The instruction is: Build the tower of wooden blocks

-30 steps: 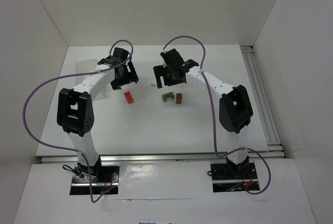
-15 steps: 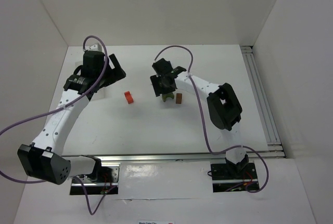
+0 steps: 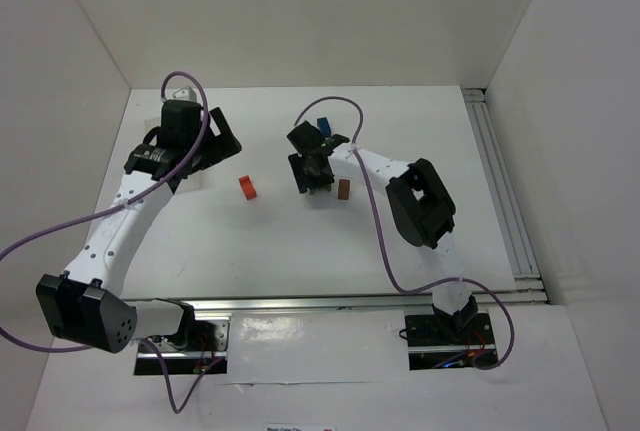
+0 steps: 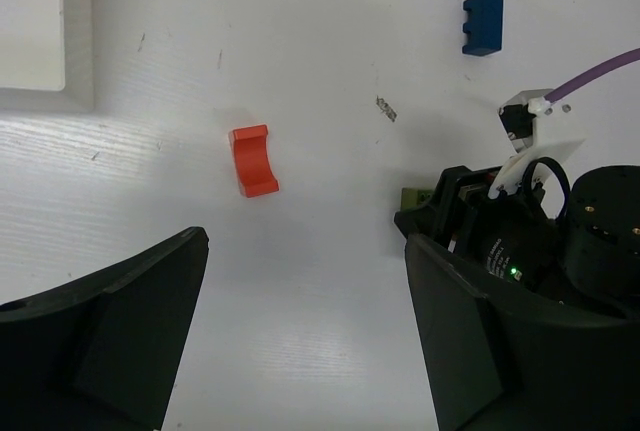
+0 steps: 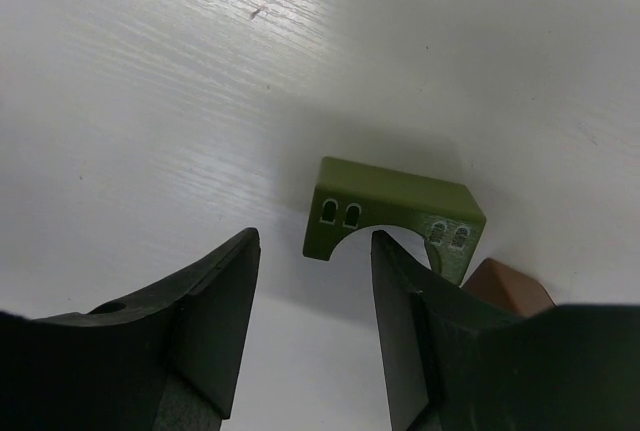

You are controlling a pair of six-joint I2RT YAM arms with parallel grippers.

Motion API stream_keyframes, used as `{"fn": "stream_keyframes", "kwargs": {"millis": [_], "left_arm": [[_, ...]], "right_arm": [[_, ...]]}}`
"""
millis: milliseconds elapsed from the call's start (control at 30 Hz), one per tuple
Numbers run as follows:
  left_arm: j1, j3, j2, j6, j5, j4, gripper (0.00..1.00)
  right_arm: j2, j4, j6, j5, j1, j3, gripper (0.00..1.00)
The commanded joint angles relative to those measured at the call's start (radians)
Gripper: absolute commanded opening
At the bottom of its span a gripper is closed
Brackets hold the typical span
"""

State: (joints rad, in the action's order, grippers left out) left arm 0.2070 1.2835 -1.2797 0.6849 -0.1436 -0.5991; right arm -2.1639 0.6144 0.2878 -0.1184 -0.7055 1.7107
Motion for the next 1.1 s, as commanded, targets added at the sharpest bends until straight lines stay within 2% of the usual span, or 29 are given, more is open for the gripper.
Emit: {"fn": "stream_keyframes", "kwargs": {"millis": [0, 200, 333, 400, 533, 700, 800, 867, 933, 1000, 1067], "left_arm": [[-0.008, -0.019, 0.000, -0.004, 0.016, 0.025, 0.93], [-0.008, -0.029, -0.010, -0.004, 0.027, 0.025, 0.93], [-0.008, -0.038, -0.010, -0.004, 0.036, 0.036, 0.93], [-0.008, -0.038, -0.023, -0.004, 0.036, 0.036, 0.93], [-0.008, -0.026, -0.072, 0.005, 0.036, 0.009, 0.93], [-0.046, -0.038, -0.072, 0.005, 0.079, 0.018, 0.93], [-0.087, -0.010, -0.102, -0.005, 0.101, -0.008, 0.93], [-0.122, 0.016, -0.133, -0.014, 0.143, -0.045, 0.97], [-0.144, 0.066, -0.190, -0.037, 0.258, -0.067, 0.99], [-0.144, 0.076, -0.210, -0.048, 0.353, -0.025, 1.00], [-0.144, 0.065, -0.224, -0.048, 0.516, 0.060, 1.00]], "right_arm": [[-0.017, -0.022, 0.010, -0.032, -0.005, 0.029, 0.55], [-0.077, 0.007, 0.010, -0.059, -0.005, 0.106, 0.52], [-0.088, 0.007, 0.001, -0.078, -0.014, 0.125, 0.40], [-0.088, 0.007, -0.009, -0.066, -0.014, 0.135, 0.28], [-0.065, -0.019, -0.029, -0.066, -0.023, 0.135, 0.11], [-0.008, -0.045, -0.068, -0.020, -0.032, 0.122, 0.07], [0.084, -0.113, -0.087, 0.017, -0.041, 0.046, 0.06], [0.156, -0.218, -0.101, 0.060, -0.042, -0.066, 0.06], [0.272, -0.341, -0.133, 0.129, -0.042, -0.194, 0.06], [0.358, -0.402, -0.142, 0.173, -0.042, -0.264, 0.06], [0.389, -0.436, -0.151, 0.192, -0.042, -0.321, 0.06]]}}
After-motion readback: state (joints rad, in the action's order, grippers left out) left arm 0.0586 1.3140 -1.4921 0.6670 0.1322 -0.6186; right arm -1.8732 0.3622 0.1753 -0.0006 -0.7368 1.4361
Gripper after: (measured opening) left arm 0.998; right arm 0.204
